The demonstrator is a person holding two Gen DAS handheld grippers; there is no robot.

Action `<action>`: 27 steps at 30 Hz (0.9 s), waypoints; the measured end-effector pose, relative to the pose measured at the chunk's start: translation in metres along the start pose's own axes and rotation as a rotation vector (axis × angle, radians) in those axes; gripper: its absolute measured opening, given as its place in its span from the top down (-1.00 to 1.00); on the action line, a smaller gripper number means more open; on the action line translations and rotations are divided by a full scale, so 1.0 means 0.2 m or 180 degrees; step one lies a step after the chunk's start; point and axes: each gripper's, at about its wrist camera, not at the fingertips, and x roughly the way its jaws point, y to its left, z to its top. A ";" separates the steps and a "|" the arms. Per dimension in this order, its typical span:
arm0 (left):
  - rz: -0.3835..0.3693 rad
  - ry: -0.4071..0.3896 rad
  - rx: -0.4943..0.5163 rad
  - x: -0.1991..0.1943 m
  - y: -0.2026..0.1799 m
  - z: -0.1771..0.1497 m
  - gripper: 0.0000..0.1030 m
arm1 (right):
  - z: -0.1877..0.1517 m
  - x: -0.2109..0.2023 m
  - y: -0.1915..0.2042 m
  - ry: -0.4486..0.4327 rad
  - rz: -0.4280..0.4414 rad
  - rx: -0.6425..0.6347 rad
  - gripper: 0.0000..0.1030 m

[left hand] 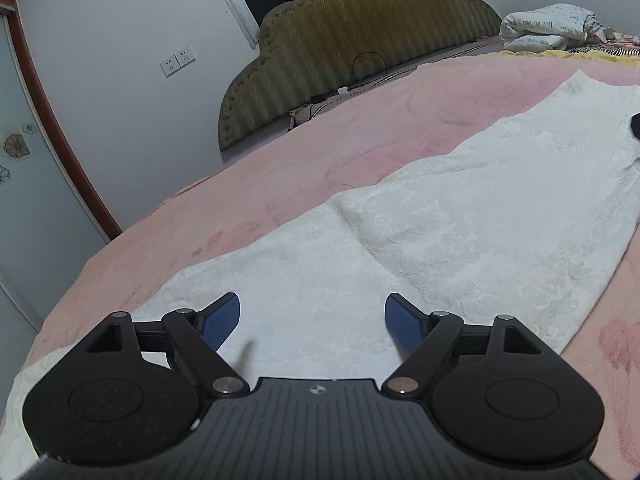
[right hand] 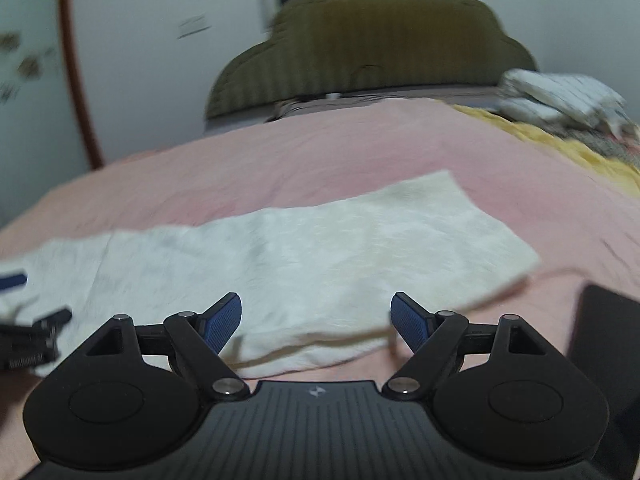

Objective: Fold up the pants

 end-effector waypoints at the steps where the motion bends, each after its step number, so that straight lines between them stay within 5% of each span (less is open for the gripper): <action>1: -0.0008 0.0018 -0.0031 0.01 0.01 0.00 -0.67 | -0.01 -0.01 -0.03 0.0002 -0.0017 0.0112 -0.60; 6: -0.0018 0.0094 -0.0159 0.04 0.05 0.00 -0.83 | -0.03 -0.04 -0.12 -0.0103 0.0057 0.0554 -0.60; 11: 0.0015 0.0092 -0.0135 0.04 0.04 0.01 -0.84 | -0.01 0.08 0.08 0.0205 0.0580 -0.0079 -0.59; 14: 0.0007 0.0103 -0.0156 0.04 0.04 0.01 -0.86 | -0.05 0.11 0.15 0.0330 0.0433 -0.0511 -0.59; 20: 0.0017 0.0111 -0.0161 0.04 0.05 0.01 -0.88 | 0.00 0.02 -0.12 0.0029 -0.0052 0.0518 -0.60; 27: 0.0046 0.0106 -0.0132 0.03 0.04 0.00 -0.89 | -0.01 0.15 -0.29 -0.0066 0.0212 0.1306 -0.62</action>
